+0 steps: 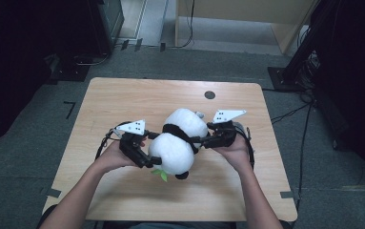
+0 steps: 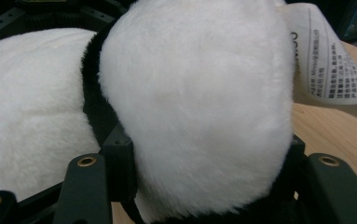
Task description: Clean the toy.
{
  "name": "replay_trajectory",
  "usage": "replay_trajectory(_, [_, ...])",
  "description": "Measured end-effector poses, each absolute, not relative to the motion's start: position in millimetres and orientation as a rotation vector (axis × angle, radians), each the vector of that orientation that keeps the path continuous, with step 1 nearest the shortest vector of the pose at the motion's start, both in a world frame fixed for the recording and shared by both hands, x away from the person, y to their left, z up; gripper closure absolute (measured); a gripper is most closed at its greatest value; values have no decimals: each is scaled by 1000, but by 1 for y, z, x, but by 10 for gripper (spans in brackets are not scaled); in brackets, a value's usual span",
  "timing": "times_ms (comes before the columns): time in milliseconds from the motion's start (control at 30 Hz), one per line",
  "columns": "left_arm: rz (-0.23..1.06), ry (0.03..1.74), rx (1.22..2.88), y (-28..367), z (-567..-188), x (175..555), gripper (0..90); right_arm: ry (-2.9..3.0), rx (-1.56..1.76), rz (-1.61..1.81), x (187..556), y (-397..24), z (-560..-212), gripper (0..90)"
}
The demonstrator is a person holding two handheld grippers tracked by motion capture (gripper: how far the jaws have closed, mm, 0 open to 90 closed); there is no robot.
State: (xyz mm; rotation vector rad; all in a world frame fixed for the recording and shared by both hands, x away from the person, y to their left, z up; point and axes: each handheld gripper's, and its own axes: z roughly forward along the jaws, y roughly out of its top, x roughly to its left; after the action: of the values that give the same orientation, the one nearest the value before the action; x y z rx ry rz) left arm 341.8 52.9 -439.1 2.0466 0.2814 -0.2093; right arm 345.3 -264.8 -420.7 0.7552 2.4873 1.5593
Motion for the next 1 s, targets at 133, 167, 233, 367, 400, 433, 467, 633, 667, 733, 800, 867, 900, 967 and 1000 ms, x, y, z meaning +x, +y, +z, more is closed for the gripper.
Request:
replay_trajectory(133, [-189, 285, 2082, 51, -442, 339, 34, 2497, 761, 1529, 345, -262, -423, 421])
replay_trajectory(167, [-190, 287, 2091, 51, -443, 339, 56, 2495, 752, 1522, 345, -261, -424, 421])
replay_trajectory(233, [-229, 303, 2091, 52, -444, 340, 86, 2504, 748, 1514, 346, -260, -424, 420])
replay_trajectory(367, [-235, 323, 2077, 57, -445, 343, 207, 2508, 765, 1514, 348, -260, -426, 416])
replay_trajectory(400, [-224, 328, 2073, 58, -445, 343, 237, 2510, 759, 1518, 348, -261, -426, 413])
replay_trajectory(433, [-206, 334, 2072, 59, -445, 342, 261, 2510, 763, 1516, 349, -261, -426, 410])
replay_trajectory(467, [-192, 338, 2074, 59, -444, 341, 301, 2505, 762, 1513, 349, -261, -426, 408])
replay_trajectory(633, [-97, 358, 2066, 60, -440, 338, 442, 2506, 766, 1521, 353, -266, -427, 353])
replay_trajectory(667, [-82, 363, 2061, 60, -439, 337, 469, 2504, 773, 1527, 354, -267, -428, 333])
replay_trajectory(733, [-56, 352, 2050, 62, -436, 336, 506, 2503, 783, 1547, 356, -269, -429, 295])
replay_trajectory(800, [-40, 355, 2035, 67, -432, 336, 521, 2497, 784, 1562, 357, -270, -428, 252])
replay_trajectory(867, [-37, 360, 2022, 70, -430, 336, 527, 2490, 790, 1565, 359, -270, -428, 209])
replay_trajectory(900, [-46, 368, 2014, 72, -429, 337, 528, 2501, 823, 1571, 361, -271, -429, 195])
replay_trajectory(967, [-29, 370, 2011, 73, -427, 336, 533, 2512, 865, 1581, 363, -273, -430, 177])
replay_trajectory(1000, [-33, 373, 2010, 74, -426, 337, 536, 2506, 874, 1578, 363, -274, -431, 170])
